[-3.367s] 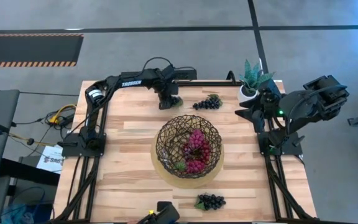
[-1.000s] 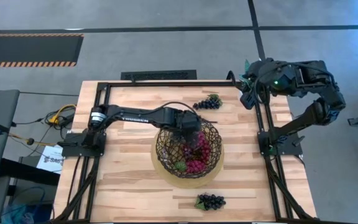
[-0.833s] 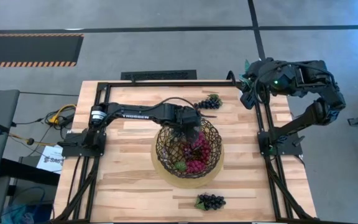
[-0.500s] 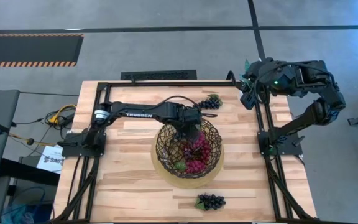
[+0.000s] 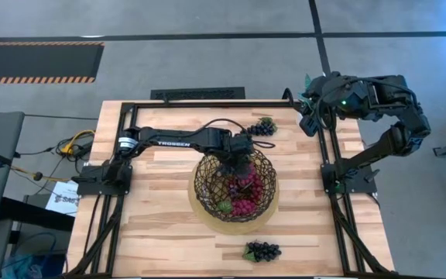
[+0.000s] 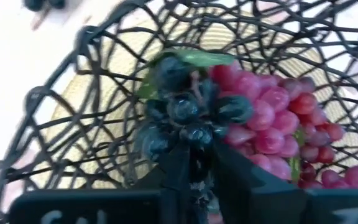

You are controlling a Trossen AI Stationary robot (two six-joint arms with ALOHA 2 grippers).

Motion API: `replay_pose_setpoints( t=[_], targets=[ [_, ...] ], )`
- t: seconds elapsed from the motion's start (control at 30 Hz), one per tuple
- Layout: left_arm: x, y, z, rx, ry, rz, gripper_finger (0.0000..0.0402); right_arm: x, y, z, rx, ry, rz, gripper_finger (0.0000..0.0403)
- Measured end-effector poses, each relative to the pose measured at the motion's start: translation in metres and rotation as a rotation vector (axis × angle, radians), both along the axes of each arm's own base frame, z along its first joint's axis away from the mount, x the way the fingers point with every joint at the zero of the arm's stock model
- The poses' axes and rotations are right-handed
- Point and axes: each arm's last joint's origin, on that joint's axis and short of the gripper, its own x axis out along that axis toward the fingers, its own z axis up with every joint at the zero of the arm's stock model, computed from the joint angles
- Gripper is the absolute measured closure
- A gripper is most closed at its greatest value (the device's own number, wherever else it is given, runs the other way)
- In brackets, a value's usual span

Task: Build produce basket
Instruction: Put the top left black grapes into the black wire basket, then put the top black grapes into the black wire basket

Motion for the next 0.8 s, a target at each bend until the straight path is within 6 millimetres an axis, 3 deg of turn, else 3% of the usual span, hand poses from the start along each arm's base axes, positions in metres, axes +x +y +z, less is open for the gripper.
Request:
replay_pose_setpoints(
  t=[0.17,0.33,0.57,0.8],
  targets=[
    [0.000,0.001,0.002,-0.021,-0.003,-0.003,0.0294,0.000,0.000,0.000,-0.010,0.009,0.011,0.0163],
    [0.003,0.001,0.016,-0.005,-0.047,-0.041,0.0262,0.000,0.000,0.000,-0.022,0.021,0.025,0.0163],
    [-0.010,0.013,0.075,0.207,-0.087,-0.079,0.0253,0.000,0.000,0.000,-0.044,0.042,0.050,0.0163],
    [-0.051,0.033,0.122,0.421,0.143,-0.027,0.0255,0.005,-0.001,-0.001,-0.119,0.103,0.082,0.0163]
  ],
)
